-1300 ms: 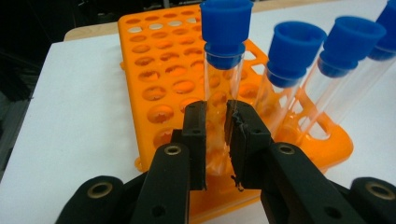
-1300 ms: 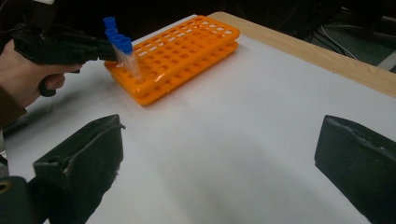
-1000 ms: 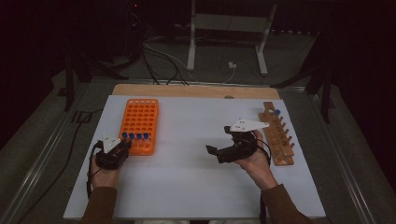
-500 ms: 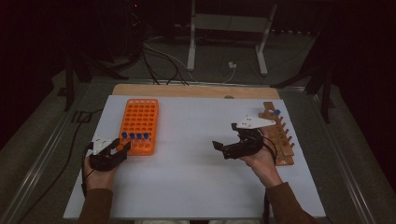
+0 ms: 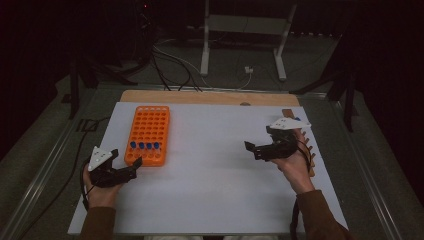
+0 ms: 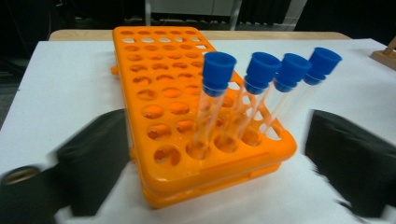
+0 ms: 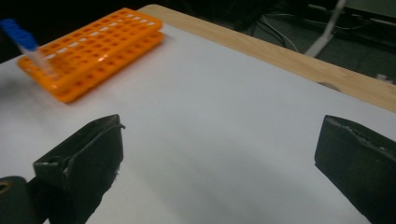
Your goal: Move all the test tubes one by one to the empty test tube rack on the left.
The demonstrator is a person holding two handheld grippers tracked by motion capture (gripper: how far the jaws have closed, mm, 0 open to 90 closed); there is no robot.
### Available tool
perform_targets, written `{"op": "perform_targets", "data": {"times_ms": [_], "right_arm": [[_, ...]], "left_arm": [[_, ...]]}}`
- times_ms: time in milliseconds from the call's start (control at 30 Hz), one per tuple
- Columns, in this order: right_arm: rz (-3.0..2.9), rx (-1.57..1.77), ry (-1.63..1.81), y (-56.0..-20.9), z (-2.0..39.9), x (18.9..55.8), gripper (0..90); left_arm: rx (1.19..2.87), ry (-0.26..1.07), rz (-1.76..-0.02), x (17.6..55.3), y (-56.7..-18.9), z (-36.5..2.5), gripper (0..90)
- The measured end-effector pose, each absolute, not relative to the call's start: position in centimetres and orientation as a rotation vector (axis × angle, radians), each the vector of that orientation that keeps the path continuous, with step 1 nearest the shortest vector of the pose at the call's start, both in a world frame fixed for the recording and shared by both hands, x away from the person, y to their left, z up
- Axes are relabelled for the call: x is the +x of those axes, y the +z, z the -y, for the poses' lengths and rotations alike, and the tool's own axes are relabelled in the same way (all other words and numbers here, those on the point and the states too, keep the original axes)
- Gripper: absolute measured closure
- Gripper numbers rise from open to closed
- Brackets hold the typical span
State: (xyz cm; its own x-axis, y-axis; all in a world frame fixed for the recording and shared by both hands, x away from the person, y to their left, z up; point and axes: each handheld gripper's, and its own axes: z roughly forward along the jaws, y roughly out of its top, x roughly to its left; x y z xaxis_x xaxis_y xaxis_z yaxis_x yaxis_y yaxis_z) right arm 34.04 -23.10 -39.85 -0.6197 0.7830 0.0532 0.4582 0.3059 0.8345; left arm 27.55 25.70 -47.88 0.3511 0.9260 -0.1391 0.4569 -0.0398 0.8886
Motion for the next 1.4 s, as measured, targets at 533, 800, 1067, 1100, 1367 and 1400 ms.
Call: {"op": "perform_targets", "data": {"times_ms": [533, 800, 1067, 1100, 1367, 1400], "right_arm": [[-2.093, 1.248, 1.154, -40.0, 28.3, 36.4, 1.4], [-2.016, 1.339, 1.111, -40.7, 30.9, 37.6, 1.5], [-1.921, 1.434, 1.074, -41.1, 33.0, 38.7, 4.5], [-1.916, 1.441, 1.068, -41.1, 33.2, 38.8, 5.1], [-1.885, 1.514, 1.016, -41.5, 34.9, 40.0, 13.8], [-1.887, 1.524, 1.008, -41.8, 35.0, 40.2, 15.9]], "left_arm": [[1.680, 0.613, -1.189, 26.6, -47.2, -24.9, 0.4], [1.677, 0.602, -1.187, 26.6, -47.2, -24.8, 0.5], [1.681, 0.600, -1.194, 26.7, -47.3, -24.8, 0.5], [1.683, 0.599, -1.195, 26.7, -47.3, -24.8, 0.5], [1.694, 0.594, -1.196, 26.8, -47.4, -24.7, 0.5], [1.697, 0.593, -1.195, 26.8, -47.5, -24.6, 0.5]]}}
